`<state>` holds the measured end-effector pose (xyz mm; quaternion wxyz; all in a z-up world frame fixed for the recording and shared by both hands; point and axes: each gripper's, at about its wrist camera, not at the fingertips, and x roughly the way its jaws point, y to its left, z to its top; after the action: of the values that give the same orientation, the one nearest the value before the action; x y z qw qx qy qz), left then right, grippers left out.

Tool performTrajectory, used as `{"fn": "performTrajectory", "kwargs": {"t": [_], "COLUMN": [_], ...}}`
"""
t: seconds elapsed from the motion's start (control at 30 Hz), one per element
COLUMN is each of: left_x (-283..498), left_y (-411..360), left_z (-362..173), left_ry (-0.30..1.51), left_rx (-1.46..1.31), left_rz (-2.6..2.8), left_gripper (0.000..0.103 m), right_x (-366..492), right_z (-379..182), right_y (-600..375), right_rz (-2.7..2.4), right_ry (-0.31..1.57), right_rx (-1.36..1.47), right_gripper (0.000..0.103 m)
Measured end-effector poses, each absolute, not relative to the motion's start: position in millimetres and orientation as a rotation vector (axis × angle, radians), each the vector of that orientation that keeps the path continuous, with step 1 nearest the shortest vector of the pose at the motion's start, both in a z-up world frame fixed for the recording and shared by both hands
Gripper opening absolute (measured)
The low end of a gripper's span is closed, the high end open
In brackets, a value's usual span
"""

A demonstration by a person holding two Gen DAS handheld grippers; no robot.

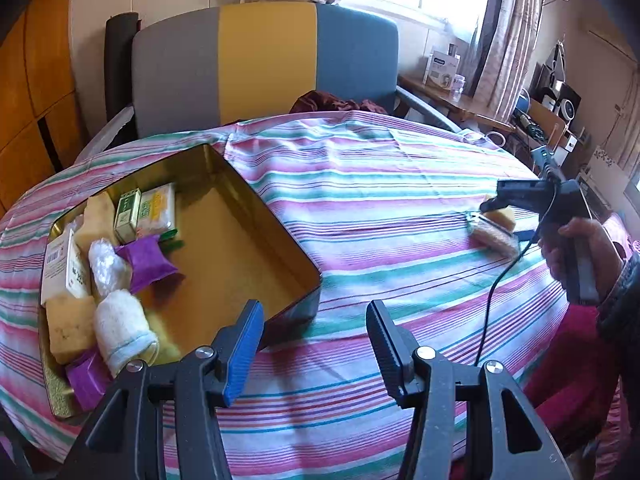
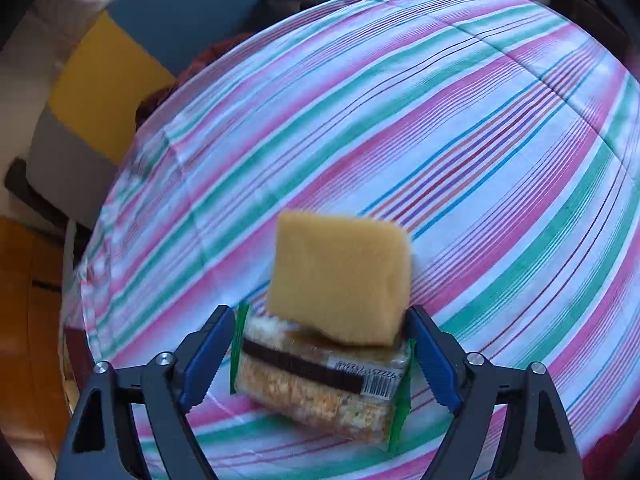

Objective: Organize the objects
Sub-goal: 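Move both grippers back to the sponge cake lying on the cracker pack, then grasp the cracker pack with the left gripper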

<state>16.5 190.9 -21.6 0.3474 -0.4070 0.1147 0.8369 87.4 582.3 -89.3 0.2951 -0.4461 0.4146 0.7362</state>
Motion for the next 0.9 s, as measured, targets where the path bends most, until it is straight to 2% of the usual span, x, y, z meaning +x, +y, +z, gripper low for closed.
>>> {"fn": "performTrajectory", "kwargs": {"t": [0.17,0.3,0.5,0.77,0.9], "left_x": [15,12,8,9,6], "left_y": [200,212,240,301,333], "left_z": [-18,-16,-14,-29,-40], "left_ry": [0.299,0.298,0.308,0.353,0.359], "left_rx": [-1.052,-1.047,-1.04,-1.07,-1.104], "left_rz": [2.155,2.146,2.112,2.008,1.955], "left_gripper": [0.054,0.054,0.054,0.054,0.054], "right_x": [56,44,64,101,118], "right_z": [-90,-77,-55,-30,-34], "right_y": [543,518,544,578,599], "right_rz": [2.221,2.375,2.382,2.163,2.052], "right_ry": [1.314,1.217,1.193,1.012,1.086], "right_rx": [-1.358,-1.379,-1.119,-0.867,-0.819], "right_gripper": [0.091,0.09,0.09,0.092,0.092]}}
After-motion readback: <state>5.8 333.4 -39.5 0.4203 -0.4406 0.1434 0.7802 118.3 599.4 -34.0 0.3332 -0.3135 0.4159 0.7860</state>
